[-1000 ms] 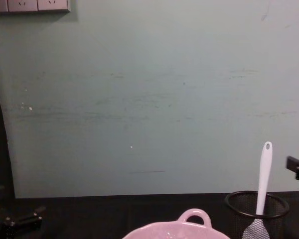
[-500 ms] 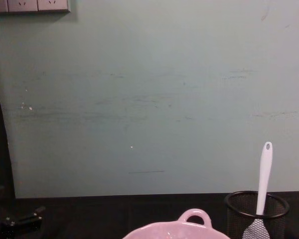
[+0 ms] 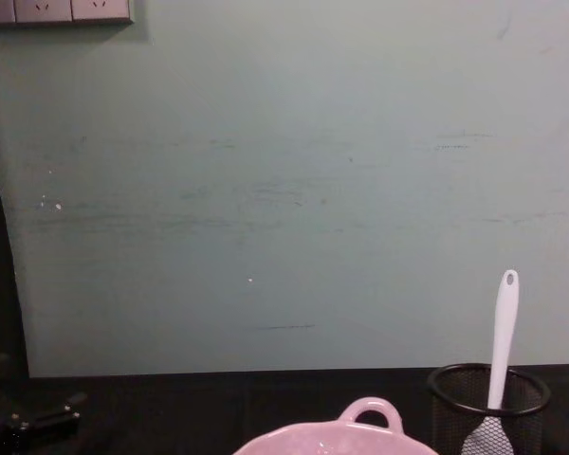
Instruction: Use the one hand to pick up the spoon and stir the clear water in the bowl.
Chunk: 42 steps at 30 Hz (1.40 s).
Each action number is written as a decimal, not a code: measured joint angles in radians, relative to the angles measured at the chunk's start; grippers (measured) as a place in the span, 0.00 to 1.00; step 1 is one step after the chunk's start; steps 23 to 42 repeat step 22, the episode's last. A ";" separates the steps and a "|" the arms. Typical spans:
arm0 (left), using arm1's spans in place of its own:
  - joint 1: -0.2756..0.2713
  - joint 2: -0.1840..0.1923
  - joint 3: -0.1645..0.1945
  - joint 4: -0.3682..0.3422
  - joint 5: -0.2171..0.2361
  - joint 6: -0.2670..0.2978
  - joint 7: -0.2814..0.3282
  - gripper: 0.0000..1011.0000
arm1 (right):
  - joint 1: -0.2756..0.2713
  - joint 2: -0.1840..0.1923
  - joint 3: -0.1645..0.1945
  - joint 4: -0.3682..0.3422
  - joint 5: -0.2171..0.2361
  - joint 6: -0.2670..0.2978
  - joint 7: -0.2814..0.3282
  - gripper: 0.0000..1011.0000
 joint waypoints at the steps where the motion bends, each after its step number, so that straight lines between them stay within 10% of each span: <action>1: 0.000 0.000 0.000 0.000 0.000 0.000 0.000 1.00 | 0.000 0.000 0.000 0.000 0.000 0.000 0.000 0.99; 42: 0.000 0.000 0.000 0.000 0.000 0.000 0.000 1.00 | 0.001 0.003 -0.002 0.001 0.001 -0.002 0.002 0.99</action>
